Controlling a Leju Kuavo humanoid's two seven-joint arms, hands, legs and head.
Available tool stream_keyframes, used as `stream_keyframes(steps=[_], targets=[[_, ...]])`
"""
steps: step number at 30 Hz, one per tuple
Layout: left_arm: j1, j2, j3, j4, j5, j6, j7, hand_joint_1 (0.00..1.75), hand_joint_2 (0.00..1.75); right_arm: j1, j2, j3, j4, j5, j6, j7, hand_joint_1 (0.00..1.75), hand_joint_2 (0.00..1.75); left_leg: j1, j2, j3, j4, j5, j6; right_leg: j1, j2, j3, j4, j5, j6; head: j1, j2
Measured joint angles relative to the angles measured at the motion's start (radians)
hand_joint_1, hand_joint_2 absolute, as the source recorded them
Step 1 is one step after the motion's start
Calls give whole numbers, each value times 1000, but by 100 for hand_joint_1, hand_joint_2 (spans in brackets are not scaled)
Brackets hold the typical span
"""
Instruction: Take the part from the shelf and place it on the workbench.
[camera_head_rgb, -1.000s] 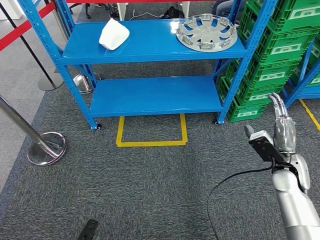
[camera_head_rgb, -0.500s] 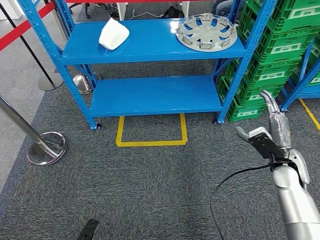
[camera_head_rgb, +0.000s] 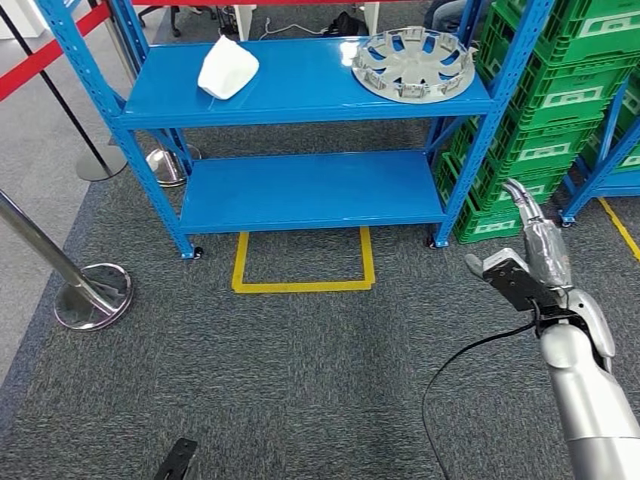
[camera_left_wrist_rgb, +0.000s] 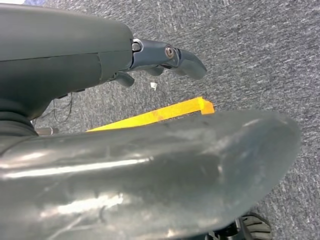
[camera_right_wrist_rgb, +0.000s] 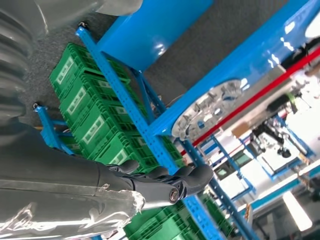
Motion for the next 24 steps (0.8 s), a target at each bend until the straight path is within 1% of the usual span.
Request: stream_keyframes(steps=[4,9,12,17,24], targets=[[-1,1,0,0,-7,0,4,0,0,-19,-11,25,17,41,2,12,0,175,0,0,0,0,0,0,0,0,0,0,0,0,0,0],[-2,2,-2,0,-13,-1,13,0,0,-46,-27,71,45,151,-45,41,0,175,0,0,0,0,0,0,0,0,0,0,0,0,0,0],[-5,3,-3,0,-18,-2,18,0,0,-71,-36,115,69,226,-72,62,0,175,0,0,0,0,0,0,0,1,-1,0,0,0,0,0],[-11,3,-4,0,-21,-6,24,0,0,-132,-47,214,118,335,-109,104,0,175,0,0,0,0,1,0,0,1,-1,0,1,0,0,0],[-11,3,-4,0,-21,-8,27,0,0,-189,-57,302,167,383,-131,130,0,175,0,0,-1,0,1,1,0,0,-1,0,1,1,0,0]])
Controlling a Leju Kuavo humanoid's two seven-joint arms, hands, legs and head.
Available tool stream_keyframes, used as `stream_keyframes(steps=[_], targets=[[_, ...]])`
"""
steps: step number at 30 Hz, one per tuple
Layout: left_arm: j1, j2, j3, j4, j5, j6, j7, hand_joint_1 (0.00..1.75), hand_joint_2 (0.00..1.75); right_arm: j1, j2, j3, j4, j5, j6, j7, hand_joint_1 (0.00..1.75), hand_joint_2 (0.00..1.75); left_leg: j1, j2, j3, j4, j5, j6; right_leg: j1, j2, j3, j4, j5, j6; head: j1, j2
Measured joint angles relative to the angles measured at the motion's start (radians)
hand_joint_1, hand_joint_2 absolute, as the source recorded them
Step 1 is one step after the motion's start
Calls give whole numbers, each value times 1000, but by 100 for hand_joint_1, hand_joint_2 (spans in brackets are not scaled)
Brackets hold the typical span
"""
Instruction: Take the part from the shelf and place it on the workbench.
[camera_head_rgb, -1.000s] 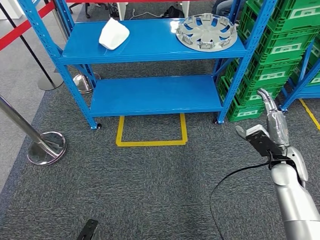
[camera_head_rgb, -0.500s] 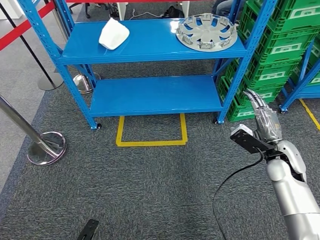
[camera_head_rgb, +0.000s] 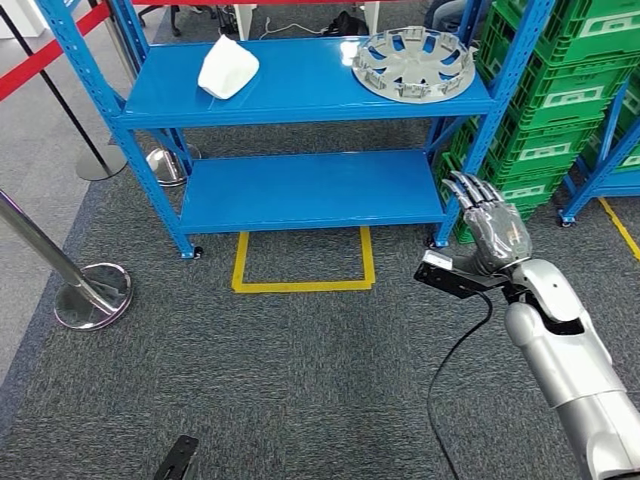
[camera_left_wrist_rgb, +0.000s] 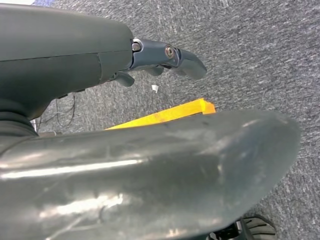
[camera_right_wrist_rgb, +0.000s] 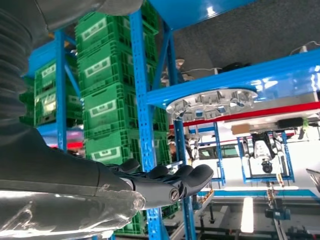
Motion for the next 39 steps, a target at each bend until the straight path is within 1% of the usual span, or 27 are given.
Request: stream_keyframes(steps=[6,10,15,22,27,34,39], targets=[[0,0,0,0,0,-2,5,0,0,-49,-14,70,33,49,-23,28,0,175,0,0,0,0,0,0,0,0,0,0,0,0,0,0],[-1,0,0,0,0,-3,7,0,0,-97,-33,132,57,132,-36,67,0,175,0,0,-1,0,0,0,0,0,-1,0,1,0,0,0],[-1,0,0,0,0,-4,7,0,0,-169,-47,208,110,196,-11,103,0,175,0,0,-1,0,1,1,0,0,-1,0,2,0,0,0],[-1,0,1,0,2,-5,8,0,0,-228,-50,272,183,236,19,154,0,175,0,0,-1,0,1,1,0,0,-1,0,2,0,0,0],[-1,0,1,0,4,-5,8,0,0,-253,-51,297,236,228,20,170,0,175,0,0,-1,1,1,1,0,0,-1,0,2,0,0,0],[-1,0,1,0,9,-5,8,0,0,-257,-50,310,261,187,18,160,0,175,0,0,-1,1,1,1,0,0,-1,0,2,0,0,0],[0,0,1,0,9,-5,8,0,0,-251,-50,300,267,101,15,118,0,175,0,0,-1,1,1,1,0,0,-2,0,2,0,0,0]])
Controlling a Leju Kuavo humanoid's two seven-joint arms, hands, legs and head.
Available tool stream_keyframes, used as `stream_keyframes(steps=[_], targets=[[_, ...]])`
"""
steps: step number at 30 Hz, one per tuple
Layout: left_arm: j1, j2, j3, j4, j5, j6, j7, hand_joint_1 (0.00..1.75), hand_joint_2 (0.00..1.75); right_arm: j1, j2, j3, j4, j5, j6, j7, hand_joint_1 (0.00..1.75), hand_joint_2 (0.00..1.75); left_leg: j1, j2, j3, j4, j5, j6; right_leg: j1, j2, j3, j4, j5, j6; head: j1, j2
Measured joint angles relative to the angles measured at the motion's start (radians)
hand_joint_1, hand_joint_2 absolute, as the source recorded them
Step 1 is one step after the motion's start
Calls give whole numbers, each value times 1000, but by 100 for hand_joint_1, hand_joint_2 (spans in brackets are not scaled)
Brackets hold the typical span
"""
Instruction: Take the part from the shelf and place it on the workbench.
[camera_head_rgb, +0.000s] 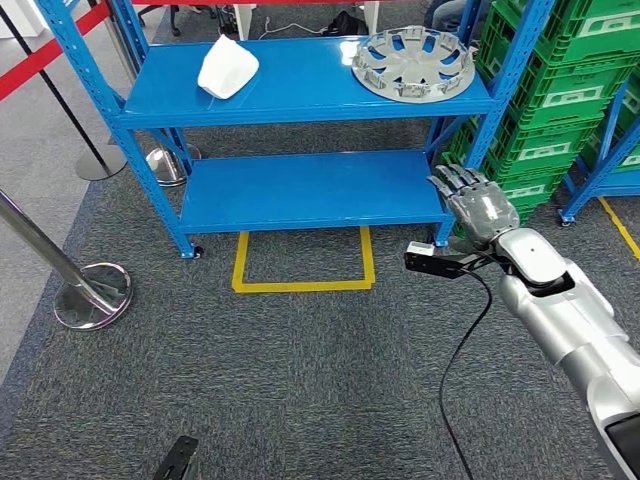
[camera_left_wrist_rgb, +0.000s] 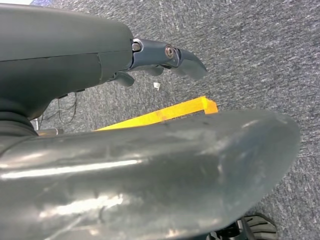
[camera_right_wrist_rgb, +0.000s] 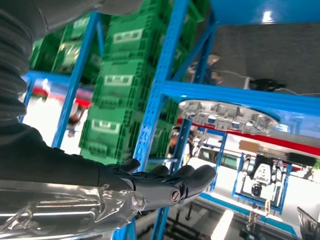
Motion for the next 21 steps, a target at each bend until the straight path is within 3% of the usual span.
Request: stream_keyframes(steps=[10,21], targets=[[0,0,0,0,-2,-6,-2,0,0,68,0,-93,-40,-197,-11,-110,0,175,0,0,0,0,0,0,0,0,0,0,0,0,0,0],[0,0,0,0,-5,-4,-3,0,0,135,-12,-188,-164,-210,-13,-124,0,175,0,0,0,0,0,0,0,0,0,0,0,0,0,0]])
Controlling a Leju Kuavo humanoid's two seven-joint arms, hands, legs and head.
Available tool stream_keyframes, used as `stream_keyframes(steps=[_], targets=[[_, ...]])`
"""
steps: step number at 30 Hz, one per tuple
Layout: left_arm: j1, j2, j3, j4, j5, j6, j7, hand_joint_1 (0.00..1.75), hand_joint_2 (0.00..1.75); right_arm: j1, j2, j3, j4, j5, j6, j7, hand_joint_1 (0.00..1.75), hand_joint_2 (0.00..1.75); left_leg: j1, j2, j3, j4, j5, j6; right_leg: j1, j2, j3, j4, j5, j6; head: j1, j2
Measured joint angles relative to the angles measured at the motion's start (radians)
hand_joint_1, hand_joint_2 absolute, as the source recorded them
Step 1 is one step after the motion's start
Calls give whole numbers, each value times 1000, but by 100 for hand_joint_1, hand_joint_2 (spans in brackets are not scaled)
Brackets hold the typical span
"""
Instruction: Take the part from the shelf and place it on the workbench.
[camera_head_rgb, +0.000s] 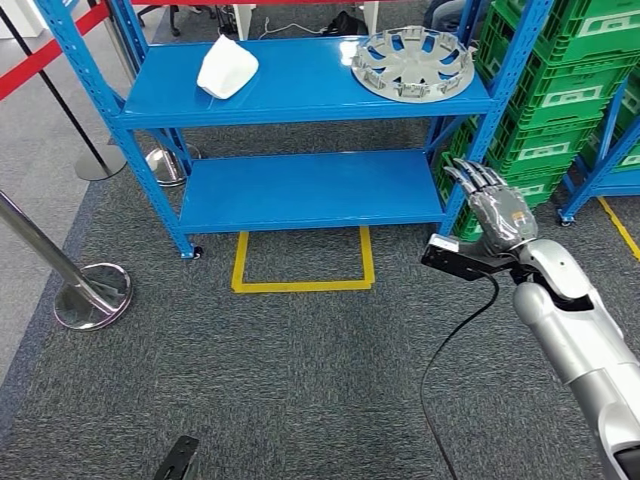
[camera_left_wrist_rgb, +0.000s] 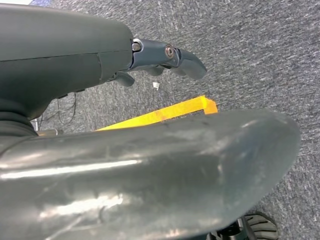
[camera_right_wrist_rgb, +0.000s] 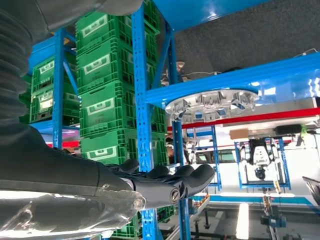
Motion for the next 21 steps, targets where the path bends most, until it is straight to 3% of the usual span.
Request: stream_keyframes(steps=[21], targets=[[0,0,-1,0,-12,2,11,0,0,30,-2,-25,-12,9,1,-5,0,175,0,0,0,0,0,0,0,0,0,0,0,0,0,0]])
